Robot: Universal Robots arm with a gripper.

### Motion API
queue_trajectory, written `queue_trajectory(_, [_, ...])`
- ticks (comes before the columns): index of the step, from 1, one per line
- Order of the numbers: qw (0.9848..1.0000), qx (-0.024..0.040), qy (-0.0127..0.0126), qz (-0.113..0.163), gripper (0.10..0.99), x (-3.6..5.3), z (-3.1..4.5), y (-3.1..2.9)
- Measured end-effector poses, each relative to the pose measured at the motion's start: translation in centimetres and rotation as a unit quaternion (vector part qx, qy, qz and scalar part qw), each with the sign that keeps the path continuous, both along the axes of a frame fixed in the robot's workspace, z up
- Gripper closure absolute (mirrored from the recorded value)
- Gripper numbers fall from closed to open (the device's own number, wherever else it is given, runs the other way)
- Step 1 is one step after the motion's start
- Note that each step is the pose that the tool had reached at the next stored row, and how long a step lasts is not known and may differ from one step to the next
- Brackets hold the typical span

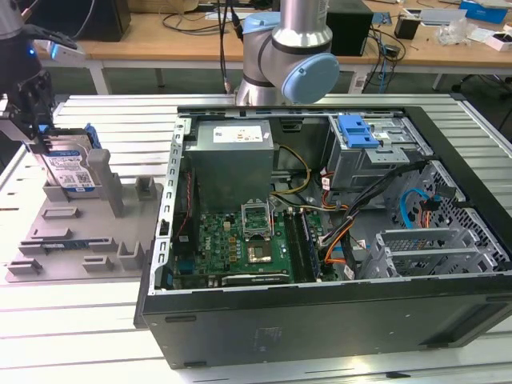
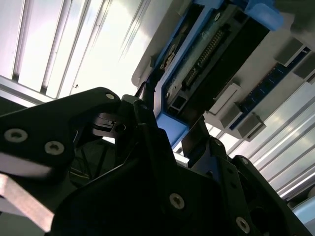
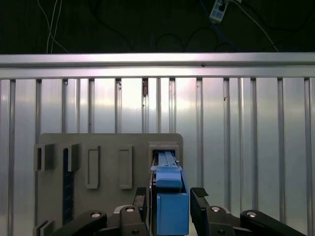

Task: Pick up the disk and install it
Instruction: 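Pick up the disk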

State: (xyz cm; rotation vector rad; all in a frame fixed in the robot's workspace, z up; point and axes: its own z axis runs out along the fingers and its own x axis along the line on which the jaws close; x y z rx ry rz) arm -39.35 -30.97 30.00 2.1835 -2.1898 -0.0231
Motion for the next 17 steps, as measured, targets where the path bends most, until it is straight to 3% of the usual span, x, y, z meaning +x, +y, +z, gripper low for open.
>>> queue_trajectory(17, [1.0000,-0.0010,0.0000,0.000,0.604,0.00,-0.41,0.00])
